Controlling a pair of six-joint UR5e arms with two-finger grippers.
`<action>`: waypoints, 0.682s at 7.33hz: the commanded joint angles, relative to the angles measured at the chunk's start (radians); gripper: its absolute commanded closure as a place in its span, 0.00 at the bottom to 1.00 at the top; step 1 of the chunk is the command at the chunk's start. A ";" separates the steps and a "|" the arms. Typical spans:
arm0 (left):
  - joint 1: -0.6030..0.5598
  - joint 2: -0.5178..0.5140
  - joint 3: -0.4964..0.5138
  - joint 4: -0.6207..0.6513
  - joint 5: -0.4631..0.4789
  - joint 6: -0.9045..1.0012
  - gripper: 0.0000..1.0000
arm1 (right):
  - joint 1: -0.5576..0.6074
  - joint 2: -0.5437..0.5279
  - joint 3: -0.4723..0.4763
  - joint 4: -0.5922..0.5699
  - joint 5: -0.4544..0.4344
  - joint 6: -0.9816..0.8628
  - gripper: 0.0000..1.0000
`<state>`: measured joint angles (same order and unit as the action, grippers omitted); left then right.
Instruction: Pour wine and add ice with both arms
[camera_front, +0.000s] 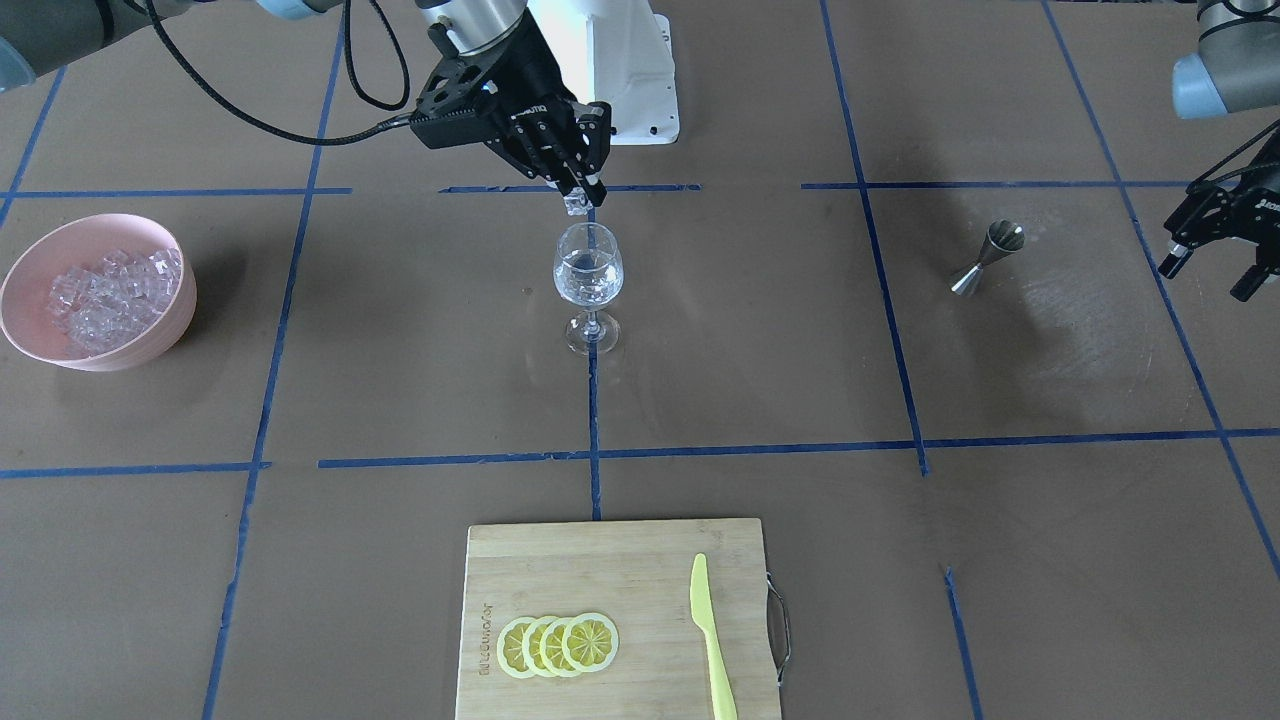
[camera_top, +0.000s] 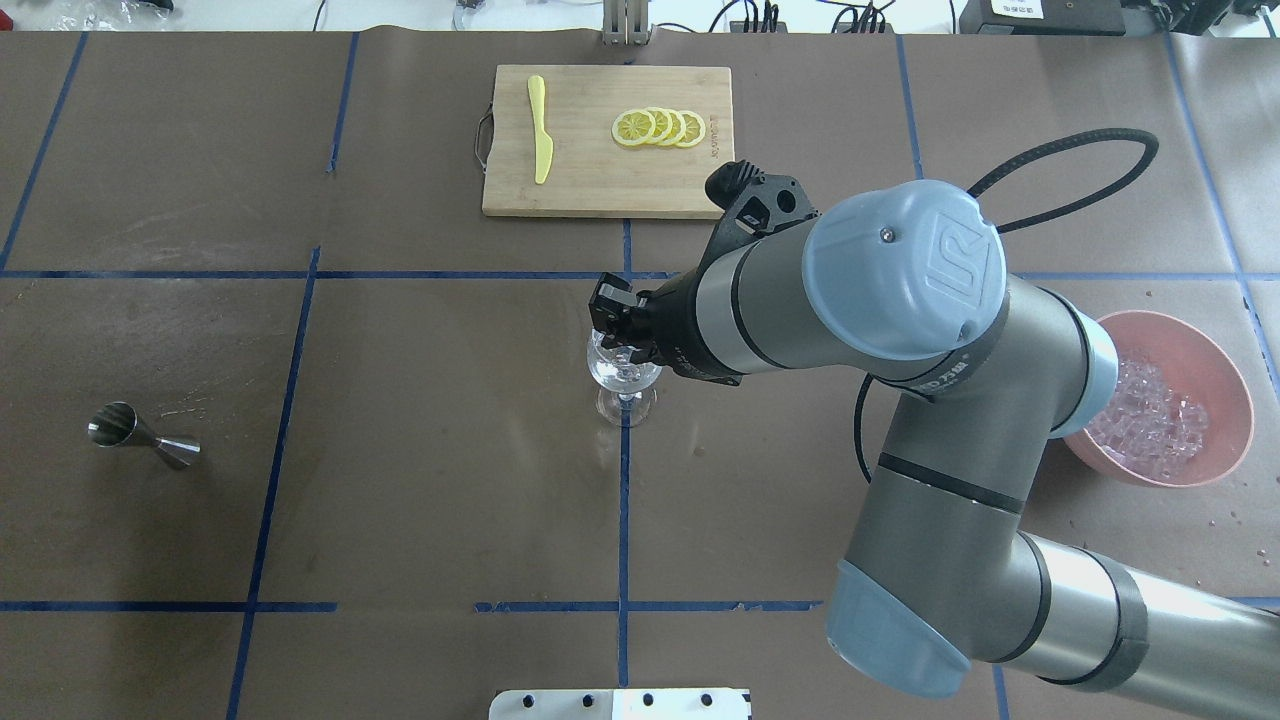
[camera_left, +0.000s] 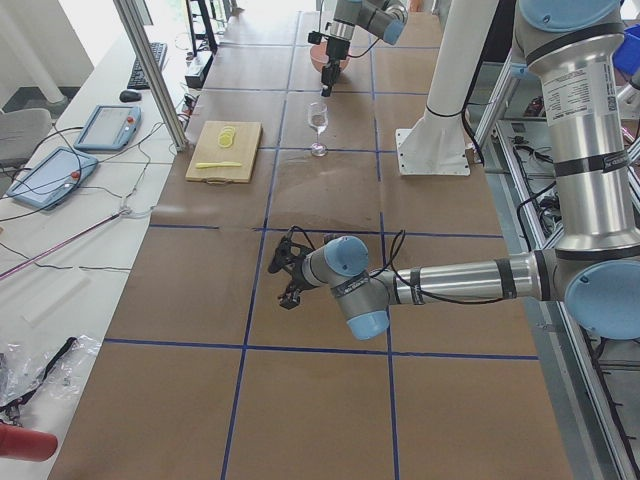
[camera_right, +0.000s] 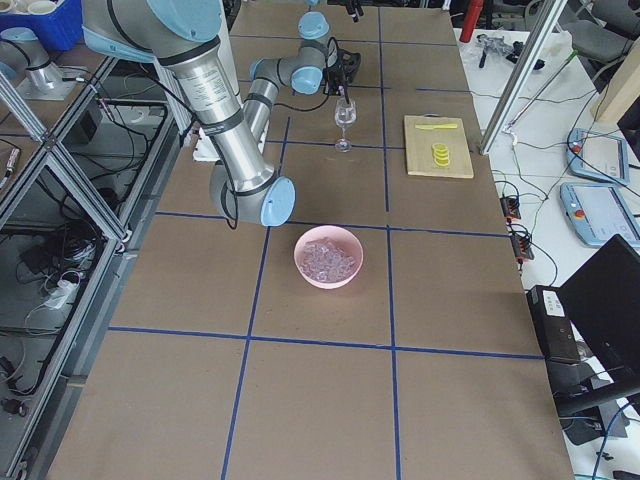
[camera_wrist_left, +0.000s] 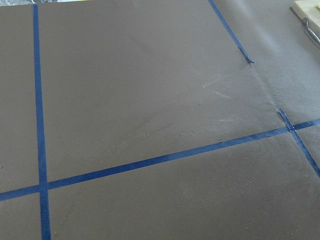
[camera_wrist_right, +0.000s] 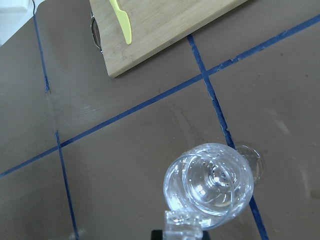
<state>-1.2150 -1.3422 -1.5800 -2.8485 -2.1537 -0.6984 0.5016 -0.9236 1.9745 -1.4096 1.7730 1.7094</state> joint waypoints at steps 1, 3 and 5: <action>0.000 0.000 0.000 -0.002 0.000 -0.001 0.00 | 0.003 0.032 -0.032 0.001 -0.029 -0.007 1.00; 0.000 0.000 0.000 -0.002 0.000 -0.001 0.00 | 0.005 0.019 -0.028 0.000 -0.020 -0.007 0.30; 0.000 0.002 0.000 -0.002 0.002 -0.001 0.00 | 0.005 0.008 -0.023 -0.002 -0.018 -0.007 0.15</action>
<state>-1.2149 -1.3420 -1.5803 -2.8501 -2.1527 -0.6995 0.5059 -0.9107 1.9469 -1.4099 1.7529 1.7026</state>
